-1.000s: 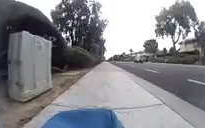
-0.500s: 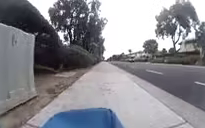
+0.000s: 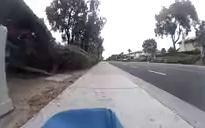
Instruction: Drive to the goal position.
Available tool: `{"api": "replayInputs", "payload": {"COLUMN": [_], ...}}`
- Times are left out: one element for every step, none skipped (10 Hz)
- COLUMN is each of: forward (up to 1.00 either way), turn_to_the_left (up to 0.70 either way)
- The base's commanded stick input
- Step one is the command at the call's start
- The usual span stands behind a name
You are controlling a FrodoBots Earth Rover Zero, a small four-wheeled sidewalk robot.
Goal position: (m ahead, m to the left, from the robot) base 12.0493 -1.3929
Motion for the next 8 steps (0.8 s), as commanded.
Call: {"api": "replayInputs", "payload": {"forward": [1.0,1.0,1.0,1.0,1.0,1.0,1.0,1.0], "turn_to_the_left": [0.0,0.0,0.0,0.0,0.0,0.0,0.27,0.27]}}
